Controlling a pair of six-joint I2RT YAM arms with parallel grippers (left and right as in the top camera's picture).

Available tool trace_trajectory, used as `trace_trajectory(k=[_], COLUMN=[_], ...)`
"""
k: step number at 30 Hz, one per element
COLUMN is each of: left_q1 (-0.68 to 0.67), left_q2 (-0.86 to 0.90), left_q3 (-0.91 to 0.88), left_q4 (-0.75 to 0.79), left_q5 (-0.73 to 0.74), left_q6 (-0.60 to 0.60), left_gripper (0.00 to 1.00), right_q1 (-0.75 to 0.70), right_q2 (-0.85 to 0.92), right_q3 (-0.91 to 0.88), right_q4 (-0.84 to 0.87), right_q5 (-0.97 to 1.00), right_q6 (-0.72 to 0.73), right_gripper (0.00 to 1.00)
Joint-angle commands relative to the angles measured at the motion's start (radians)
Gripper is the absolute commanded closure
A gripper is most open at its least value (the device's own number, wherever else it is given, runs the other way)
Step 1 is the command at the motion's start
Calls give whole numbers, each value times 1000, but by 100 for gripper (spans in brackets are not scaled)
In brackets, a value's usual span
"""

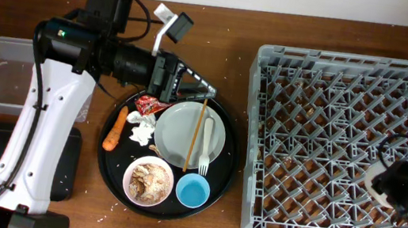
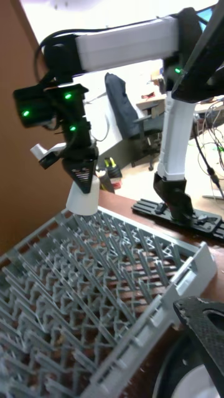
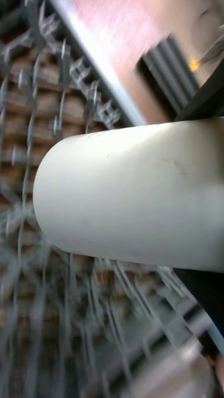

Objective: Sort waste into correct bins and load items into the dishwasher rack
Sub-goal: 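Grasp the white paper cup with the right gripper and set it in the rack, then grasp the blue cup from the tray with the left gripper and lift it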

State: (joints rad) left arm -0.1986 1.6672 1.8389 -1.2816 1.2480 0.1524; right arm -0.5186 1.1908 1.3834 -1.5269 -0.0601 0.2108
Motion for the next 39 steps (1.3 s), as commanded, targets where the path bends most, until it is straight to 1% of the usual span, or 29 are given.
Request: trace_trajectory(k=[1, 2, 3, 4, 6, 8, 9, 10, 11, 12, 13, 15, 16, 18, 20, 24, 25, 26, 27, 28, 29, 31, 32, 33, 35, 36, 37, 38, 39], left_q1=[2, 2, 3, 3, 3, 2, -3, -14, -47, -89, -159, -282, -327, -391, -459, -563, -563, -563, -559, -549, -533, -473, -399, -306, -90, -31, 1, 11, -4], left_q2=[2, 2, 2, 2, 2, 2, 2, 2, 2, 2, 2, 2, 2, 0, 0, 0, 0, 0, 0, -2, -8, -46, -86, -117, -138, -131, -129, -129, -129], left_q3=[10, 10, 10, 10, 10, 10, 10, 10, 9, -3, -42, -153, -239, -409, -521, -625, -661, -709, -719, -692, -642, -493, -402, -340, -297, -297, -297, -297, -297], left_q4=[-53, -64, -63, -63, -63, -73, -100, -123, -166, -182, -186, -195, -199, -161, -54, 87, 127, 182, 201, 179, 133, 37, 35, 35, 107, 148, 170, 197, 240], left_q5=[-98, -117, -143, -155, -175, -231, -385, -512, -811, -994, -1085, -1157, -1177, -1162, -1102, -1106, -1107, -1112, -1117, -1115, -1106, -979, -726, -560, -88, 47, 102, 222, 294], left_q6=[24, 30, 30, 30, 30, 29, 28, 6, -117, -193, -245, -322, -352, -392, -391, -414, -415, -425, -435, -456, -471, -433, -283, -224, -70, -49, -49, -48, -49], left_gripper=[1, 1, 1, 1, 1, 1, 10, 21, 22, 23, 28, 39, 45, 50, 52, 51, 57, 68, 95, 99, 99, 100, 100, 100, 99, 100, 100, 100, 100], right_q1=[-6, -5, -5, -5, -5, -5, 2, 13, 40, 85, 140, 190, 192, 192, 192, 192, 192, 192, 192, 192, 192, 192, 192, 192, 192, 192, 192, 192, 192], right_q2=[164, 223, 258, 275, 270, 199, 98, 46, -35, -122, -190, -240, -242, -237, -237, -235, -235, -235, -235, -235, -235, -236, -236, -236, -236, -236, -236, -235, -235], right_q3=[-13, -18, -33, -66, -68, 14, 113, 148, 179, 181, 179, 174, 174, 174, 174, 174, 174, 174, 174, 174, 174, 174, 174, 174, 167, 164, 164, 164, 164], right_q4=[-3, -3, -3, 13, 43, 43, 34, 36, 55, 89, 85, 27, -16, -66, -71, -74, -74, -74, -74, -74, -74, -79, -95, -118, -127, -120, -108, -91, -70], right_q5=[142, 121, 114, 92, 74, 10, -193, -288, -389, -449, -448, -433, -401, -346, -343, -343, -343, -343, -343, -343, -343, -356, -358, -377, -694, -815, -856, -959, -1029], right_q6=[43, 41, 41, 35, 31, 10, -77, -106, -106, -106, -106, -106, -106, -111, -126, -126, -126, -126, -126, -126, -126, -126, -126, -127, -228, -268, -274, -354, -375], right_gripper=[44, 44, 37, 23, 19, 18, 18, 18, 18, 17, 17, 17, 17, 17, 17, 17, 17, 17, 17, 17, 17, 17, 17, 17, 20, 24, 24, 24, 24])
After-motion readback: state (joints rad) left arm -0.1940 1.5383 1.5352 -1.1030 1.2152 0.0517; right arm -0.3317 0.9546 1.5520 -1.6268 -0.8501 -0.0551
